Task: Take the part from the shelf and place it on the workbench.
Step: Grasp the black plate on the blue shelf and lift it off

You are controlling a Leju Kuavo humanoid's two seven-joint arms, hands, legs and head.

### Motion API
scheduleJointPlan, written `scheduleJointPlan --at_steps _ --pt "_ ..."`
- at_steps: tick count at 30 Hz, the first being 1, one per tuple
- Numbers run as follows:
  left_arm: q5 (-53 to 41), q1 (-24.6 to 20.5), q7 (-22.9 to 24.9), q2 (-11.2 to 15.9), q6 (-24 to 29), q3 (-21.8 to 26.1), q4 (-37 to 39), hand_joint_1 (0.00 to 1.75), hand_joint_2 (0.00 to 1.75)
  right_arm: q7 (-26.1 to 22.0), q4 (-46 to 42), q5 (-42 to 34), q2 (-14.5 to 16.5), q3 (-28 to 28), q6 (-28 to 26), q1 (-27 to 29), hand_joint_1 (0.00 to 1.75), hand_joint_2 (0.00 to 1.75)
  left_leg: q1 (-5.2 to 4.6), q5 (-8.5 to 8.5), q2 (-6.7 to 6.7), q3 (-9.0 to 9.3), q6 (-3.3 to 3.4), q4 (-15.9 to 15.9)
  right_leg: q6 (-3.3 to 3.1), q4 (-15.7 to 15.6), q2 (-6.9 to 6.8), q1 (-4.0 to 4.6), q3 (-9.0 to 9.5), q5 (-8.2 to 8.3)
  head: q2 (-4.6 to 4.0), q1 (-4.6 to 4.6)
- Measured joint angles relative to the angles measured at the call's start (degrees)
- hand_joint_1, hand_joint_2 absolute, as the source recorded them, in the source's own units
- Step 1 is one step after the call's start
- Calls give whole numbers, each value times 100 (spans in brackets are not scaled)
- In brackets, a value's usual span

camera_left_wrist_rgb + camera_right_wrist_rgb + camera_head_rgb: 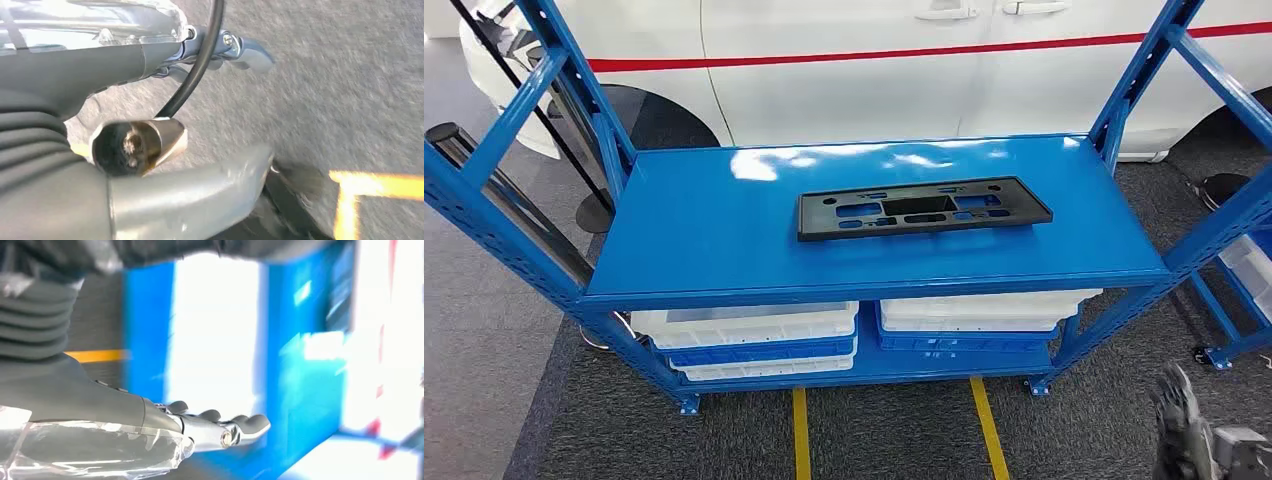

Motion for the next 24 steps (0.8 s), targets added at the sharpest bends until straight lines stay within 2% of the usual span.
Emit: scheduleJointPlan --at_steps 1,2,5,6,10,15,24 --pt "-14 -74 -11 9 7 37 150 0 0 -20 -150 -40 -25 151 -70 38 0 175 0 3 -1 1 1 1 3 1 -1 -1 -2 3 0 -1" --pt "-33 -136 -16 17 12 73 284 0 0 -38 -283 -68 -56 282 -135 67 0 131 0 5 -1 -1 2 1 6 1 -1 -1 -5 5 0 -1" --pt "-171 -435 -33 63 18 251 981 0 0 -108 -1020 -180 -280 1019 -489 187 0 131 1 11 1 -5 5 9 22 2 7 -1 -15 17 0 0" --pt "-225 -502 -33 79 8 291 1148 0 0 -102 -1214 -194 -359 1244 -595 196 0 175 1 11 2 -6 6 13 24 2 10 -1 -17 19 0 -1" --pt "-415 -726 -29 166 -73 400 1589 0 0 7 -1651 -267 -657 2069 -901 -15 0 175 0 10 2 -18 7 22 26 0 8 -2 -23 18 0 -1" --pt "-623 -894 12 247 -126 478 1886 0 0 142 -1745 -295 -964 2757 -973 -505 0 175 1 11 1 -21 9 31 33 -1 7 -2 -21 22 0 0" --pt "-956 -1047 98 356 -181 479 2144 0 0 441 -1058 326 -1121 3711 -1134 -1564 0 175 1 19 -6 -25 20 36 39 0 -4 -1 -23 27 0 0"
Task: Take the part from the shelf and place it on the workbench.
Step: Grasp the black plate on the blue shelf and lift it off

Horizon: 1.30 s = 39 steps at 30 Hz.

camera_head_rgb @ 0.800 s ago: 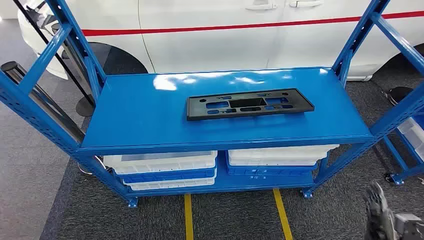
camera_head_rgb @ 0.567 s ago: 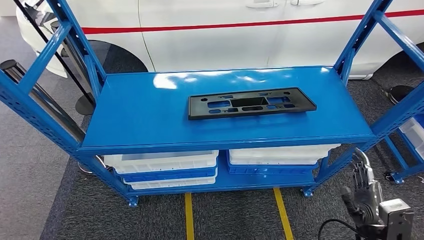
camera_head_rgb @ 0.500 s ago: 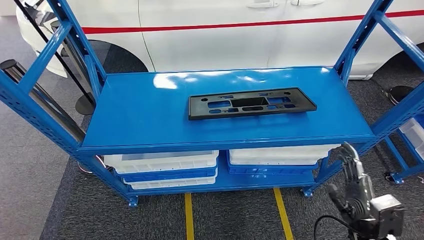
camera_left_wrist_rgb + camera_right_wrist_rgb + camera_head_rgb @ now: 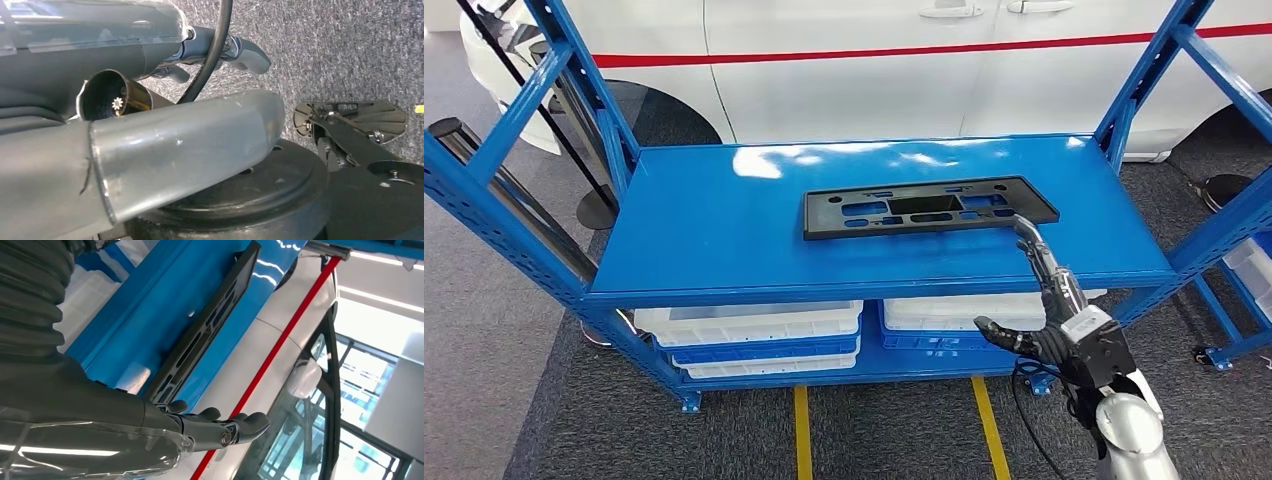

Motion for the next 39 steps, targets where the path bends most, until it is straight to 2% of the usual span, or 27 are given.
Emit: scheduleJointPlan --at_steps 5,8,10,14,16,18,25,39 --pt "-33 -18 12 36 -2 0 72 0 0 34 293 79 -8 212 -57 -267 0 175 0 1 -7 -10 2 0 0 0 -6 0 -2 -1 0 0" --pt "-108 -33 98 54 -33 -2 104 0 0 368 535 492 9 383 -222 -530 0 175 0 1 -3 -39 2 -3 2 3 1 1 4 1 0 0" --pt "-205 -70 210 73 -85 -5 126 0 0 794 1025 1198 107 675 -688 -982 0 175 0 4 11 -38 2 -3 4 5 18 1 1 8 0 0" --pt "-401 -181 351 105 -194 -32 158 0 0 1434 2409 3013 484 1369 -2178 -2060 0 175 2 27 20 -23 0 -1 9 6 24 1 -10 25 0 0" --pt "-478 -212 396 114 -226 -64 167 0 0 1594 3050 3627 642 1621 -2623 -2452 0 87 3 32 7 -24 -1 0 10 7 10 2 -8 26 0 0" --pt "-527 -228 425 120 -239 -92 180 0 0 1626 3573 3871 759 1745 -2750 -2733 0 0 5 34 -6 -27 -2 1 10 7 -5 3 -6 26 0 1" --pt "-605 -235 505 135 -263 -107 202 0 0 1600 4674 4194 1010 1809 -2787 -3109 0 0 4 34 -11 -37 -2 2 10 4 -9 1 -9 26 0 0" --pt "-673 -234 520 161 -281 -105 205 0 0 1566 5226 4425 1147 1824 -2499 -3276 0 0 4 34 -12 -40 -2 3 12 2 -10 2 -11 27 0 1"
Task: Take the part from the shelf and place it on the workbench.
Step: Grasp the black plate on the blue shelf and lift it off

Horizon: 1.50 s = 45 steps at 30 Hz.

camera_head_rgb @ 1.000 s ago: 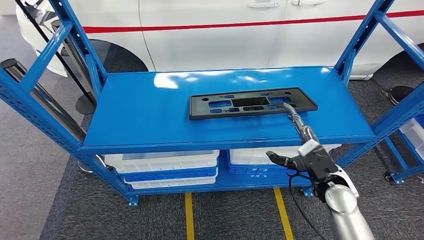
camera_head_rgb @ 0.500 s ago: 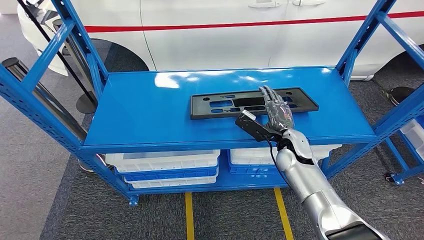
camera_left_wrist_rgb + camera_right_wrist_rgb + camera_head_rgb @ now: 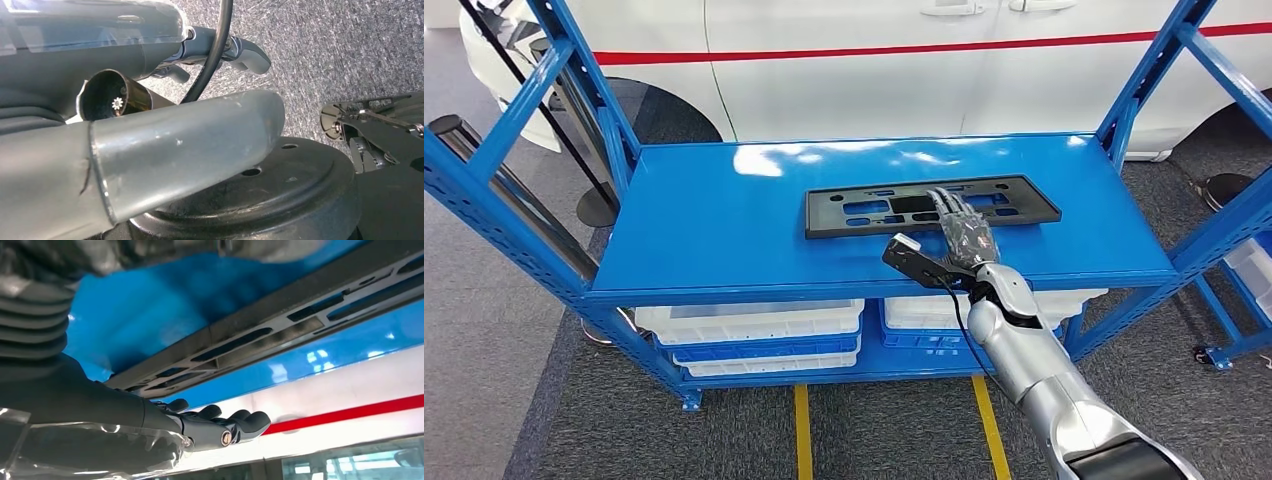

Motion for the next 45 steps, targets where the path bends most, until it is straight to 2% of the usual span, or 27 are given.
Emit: scheduleJointPlan --at_steps 5,9,45 --pt "-11 0 0 3 -2 0 0 0 0 -43 90 68 21 1 169 -28 0 0 0 0 0 -1 0 0 0 0 0 0 0 0 0 0" --pt "-21 0 0 3 -3 0 0 0 0 -57 159 147 60 8 207 -54 0 175 0 0 0 -1 0 0 0 0 0 0 -1 0 0 0" --pt "-115 -1 -35 3 -5 16 0 0 0 -69 386 600 207 131 26 -78 0 175 0 0 1 -2 0 0 0 0 1 0 -2 0 0 0"
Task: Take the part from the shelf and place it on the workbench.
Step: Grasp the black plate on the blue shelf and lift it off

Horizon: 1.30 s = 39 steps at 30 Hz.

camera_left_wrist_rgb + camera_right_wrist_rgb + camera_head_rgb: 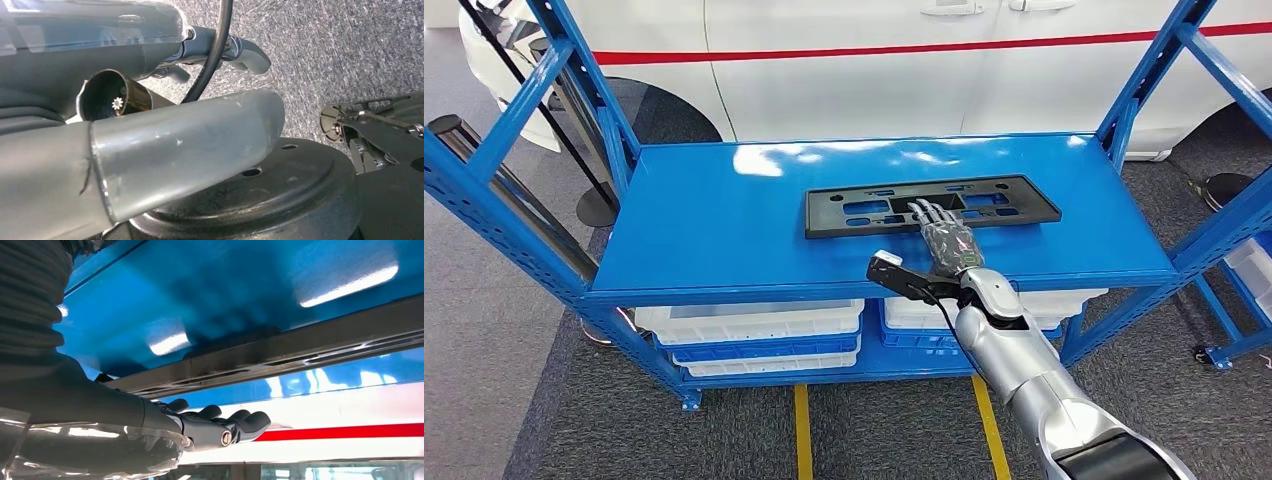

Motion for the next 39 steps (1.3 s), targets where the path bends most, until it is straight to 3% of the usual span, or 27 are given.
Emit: scheduleJointPlan --at_steps 7,11,17,21,27,31,33,36,37,38,39 --pt "-35 0 -15 -2 -7 51 0 0 0 2 8 75 24 0 -32 0 0 175 0 0 0 0 0 0 0 0 0 0 0 0 0 0" --pt "-67 -1 -22 -2 -8 87 0 0 0 10 9 84 41 0 -38 1 0 0 0 0 0 0 0 0 0 0 0 0 0 0 0 0" --pt "-85 -1 -43 -2 -11 97 0 0 0 11 24 91 55 0 -46 1 0 0 0 0 0 0 0 0 0 0 0 0 0 0 0 0" --pt "-88 -1 -50 -2 -13 97 0 0 0 11 26 93 64 0 -46 1 0 175 -9 -2 0 -8 2 18 5 -7 0 -4 -1 5 0 -1" --pt "-92 -3 -55 -1 -17 101 -1 0 0 11 50 108 67 0 -46 2 0 175 -18 -18 0 -50 30 58 30 -17 0 -16 -18 17 0 0" --pt "-104 -7 -65 -3 -28 114 0 0 0 11 56 128 69 0 -49 1 0 175 16 4 3 -35 120 -15 107 76 -1 -10 -40 91 0 1" --pt "-113 -9 -66 -6 -32 125 0 0 0 11 57 136 69 0 -54 -14 0 175 43 19 13 25 167 -72 124 420 -8 -7 -230 -96 0 5" --pt "-117 -13 -69 -8 -38 139 0 0 0 11 74 168 69 0 -63 -11 0 175 46 16 21 27 183 -76 130 1414 -12 -4 -821 -551 0 9" --pt "-120 -13 -71 -9 -39 144 0 0 0 11 85 181 69 0 -69 1 0 175 45 8 18 29 178 -69 126 1563 -13 -6 -940 -554 0 9" --pt "-123 -12 -72 -9 -39 150 0 0 0 11 95 193 69 0 -79 9 0 175 46 -5 13 36 169 -59 116 1503 -14 -7 -957 -443 0 10" --pt "-125 -10 -74 -10 -39 156 0 0 0 11 102 201 68 0 -91 8 0 175 48 -25 7 54 155 -45 101 1215 -15 -7 -862 -221 0 10"
